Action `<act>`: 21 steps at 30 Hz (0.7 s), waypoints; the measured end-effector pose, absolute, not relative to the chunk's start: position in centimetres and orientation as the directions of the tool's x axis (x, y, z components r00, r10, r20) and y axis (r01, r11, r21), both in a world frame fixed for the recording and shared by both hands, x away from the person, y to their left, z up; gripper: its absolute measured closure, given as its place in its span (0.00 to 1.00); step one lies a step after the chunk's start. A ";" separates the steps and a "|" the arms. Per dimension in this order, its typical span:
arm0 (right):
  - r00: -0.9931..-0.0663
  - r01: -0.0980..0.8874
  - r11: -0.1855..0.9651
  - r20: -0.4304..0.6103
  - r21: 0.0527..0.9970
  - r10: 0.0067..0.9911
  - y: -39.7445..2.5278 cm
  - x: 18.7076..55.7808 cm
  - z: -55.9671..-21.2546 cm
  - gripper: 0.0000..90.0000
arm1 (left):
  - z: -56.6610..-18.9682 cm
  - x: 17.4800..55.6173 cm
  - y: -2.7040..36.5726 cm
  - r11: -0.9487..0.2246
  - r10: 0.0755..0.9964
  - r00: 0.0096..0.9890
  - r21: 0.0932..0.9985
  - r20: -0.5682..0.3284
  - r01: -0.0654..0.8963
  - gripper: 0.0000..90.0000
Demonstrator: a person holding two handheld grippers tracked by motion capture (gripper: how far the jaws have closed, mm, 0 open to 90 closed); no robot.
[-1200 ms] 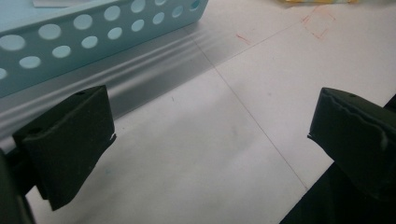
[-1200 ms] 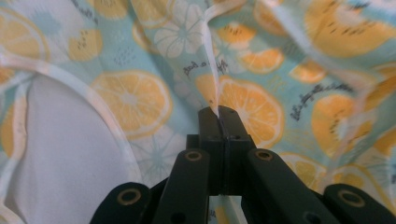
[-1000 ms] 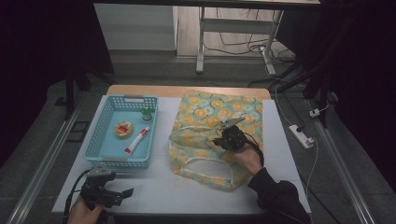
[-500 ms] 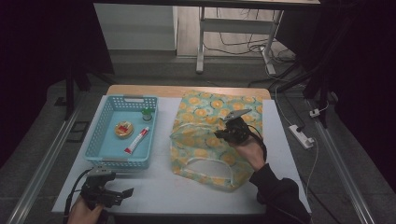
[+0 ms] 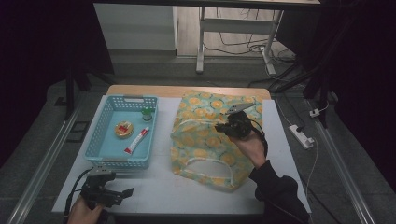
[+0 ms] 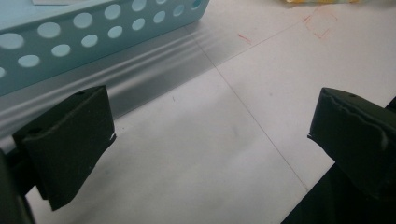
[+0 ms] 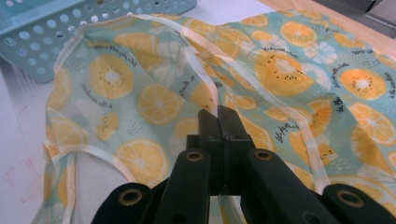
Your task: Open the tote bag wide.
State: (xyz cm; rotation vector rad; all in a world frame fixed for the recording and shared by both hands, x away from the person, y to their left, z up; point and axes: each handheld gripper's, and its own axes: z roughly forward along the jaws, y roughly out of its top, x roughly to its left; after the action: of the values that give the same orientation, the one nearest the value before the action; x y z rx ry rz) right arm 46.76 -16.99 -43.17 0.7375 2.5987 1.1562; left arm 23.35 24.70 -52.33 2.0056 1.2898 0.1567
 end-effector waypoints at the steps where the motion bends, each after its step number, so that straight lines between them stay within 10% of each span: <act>1: -0.854 0.359 0.566 0.016 0.742 0.520 -17.0 46.8 -43.0 1.00 | -52.3 23.4 24.7 -0.226 0.829 0.488 0.634 -0.274 0.739 0.00; 21: -0.847 0.345 0.521 0.019 0.781 0.532 -17.1 46.5 -40.9 1.00 | -52.4 23.4 24.8 -0.215 0.831 0.481 0.635 -0.281 0.742 0.00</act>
State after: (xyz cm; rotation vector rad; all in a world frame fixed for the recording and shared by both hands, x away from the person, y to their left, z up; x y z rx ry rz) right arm 46.49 -17.12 -40.87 0.7439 2.5394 1.2297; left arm 23.36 24.79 -52.35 1.9941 1.2987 0.1536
